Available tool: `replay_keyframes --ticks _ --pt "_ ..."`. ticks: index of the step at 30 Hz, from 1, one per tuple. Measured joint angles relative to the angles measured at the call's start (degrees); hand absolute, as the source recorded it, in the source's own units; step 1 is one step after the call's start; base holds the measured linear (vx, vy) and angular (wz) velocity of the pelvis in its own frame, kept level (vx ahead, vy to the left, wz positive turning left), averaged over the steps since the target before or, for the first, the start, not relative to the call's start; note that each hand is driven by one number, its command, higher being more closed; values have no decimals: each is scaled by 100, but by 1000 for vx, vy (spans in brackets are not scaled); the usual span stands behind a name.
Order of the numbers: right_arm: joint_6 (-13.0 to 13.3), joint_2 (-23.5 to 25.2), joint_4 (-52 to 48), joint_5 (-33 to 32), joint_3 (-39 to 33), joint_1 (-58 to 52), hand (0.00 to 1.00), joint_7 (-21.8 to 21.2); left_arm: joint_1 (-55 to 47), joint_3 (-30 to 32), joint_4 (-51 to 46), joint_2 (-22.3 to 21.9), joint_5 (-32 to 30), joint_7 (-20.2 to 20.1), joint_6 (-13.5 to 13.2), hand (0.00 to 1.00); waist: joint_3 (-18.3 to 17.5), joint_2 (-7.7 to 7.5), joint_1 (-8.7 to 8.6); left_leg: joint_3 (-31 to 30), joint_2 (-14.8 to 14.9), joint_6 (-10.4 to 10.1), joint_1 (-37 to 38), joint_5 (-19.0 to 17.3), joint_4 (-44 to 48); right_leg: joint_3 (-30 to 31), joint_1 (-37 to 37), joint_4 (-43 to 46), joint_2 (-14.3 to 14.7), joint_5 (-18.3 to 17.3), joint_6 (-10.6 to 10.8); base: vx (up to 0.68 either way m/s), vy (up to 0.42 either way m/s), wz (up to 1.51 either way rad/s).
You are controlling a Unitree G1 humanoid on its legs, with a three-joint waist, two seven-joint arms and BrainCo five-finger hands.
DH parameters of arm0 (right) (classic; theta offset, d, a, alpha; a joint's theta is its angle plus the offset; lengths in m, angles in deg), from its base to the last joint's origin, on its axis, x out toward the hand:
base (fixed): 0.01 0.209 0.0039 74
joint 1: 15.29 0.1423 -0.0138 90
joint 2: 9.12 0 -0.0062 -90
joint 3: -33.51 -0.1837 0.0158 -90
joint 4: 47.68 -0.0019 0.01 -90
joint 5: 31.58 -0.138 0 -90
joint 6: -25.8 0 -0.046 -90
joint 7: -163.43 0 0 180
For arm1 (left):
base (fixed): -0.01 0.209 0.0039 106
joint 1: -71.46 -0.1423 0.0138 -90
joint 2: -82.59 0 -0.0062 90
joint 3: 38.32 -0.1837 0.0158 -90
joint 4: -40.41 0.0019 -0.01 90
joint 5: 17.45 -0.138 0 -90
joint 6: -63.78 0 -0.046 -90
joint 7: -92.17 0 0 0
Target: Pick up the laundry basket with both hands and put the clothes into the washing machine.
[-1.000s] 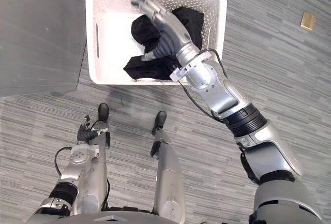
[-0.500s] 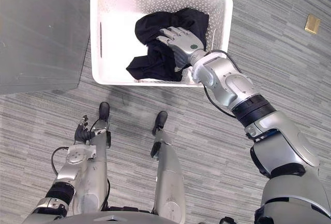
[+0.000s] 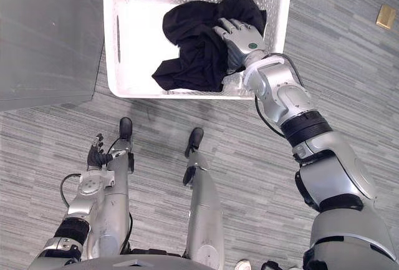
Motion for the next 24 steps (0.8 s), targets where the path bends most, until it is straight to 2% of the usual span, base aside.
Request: replay_keyframes --ticks 6,8,16,17,18,24 --pt "-74 128 121 47 -150 137 0 49 0 23 -147 -65 4 25 -11 0 6 4 11 1 -1 7 -176 -18 92 22 -177 84 -10 -12 6 14 3 -2" --pt "-113 268 334 29 -259 248 0 251 7 52 -182 -90 4 40 -55 0 7 6 4 5 -2 13 -265 -28 142 35 -281 140 -16 -22 6 16 0 -1" --pt "-216 461 517 -19 -424 351 0 411 72 63 -221 -114 12 168 -125 0 28 36 12 -23 -24 26 -469 -79 280 30 -490 320 -51 -102 17 39 1 1" --pt "-225 460 530 -19 -463 395 0 414 100 69 -240 -114 13 173 -127 0 75 88 8 -44 -24 37 -503 -89 325 14 -490 337 -51 -102 18 44 9 1" --pt "-226 461 535 -36 -479 418 100 420 124 68 -238 -121 15 176 -125 0 111 106 9 -37 -32 41 -504 -100 347 22 -498 366 -65 -112 29 45 10 2" --pt "-223 465 642 -273 -521 424 100 492 133 73 -237 -135 22 215 -129 0 118 118 12 -41 -36 62 -530 -188 497 33 -498 458 -80 -164 40 42 5 -1"
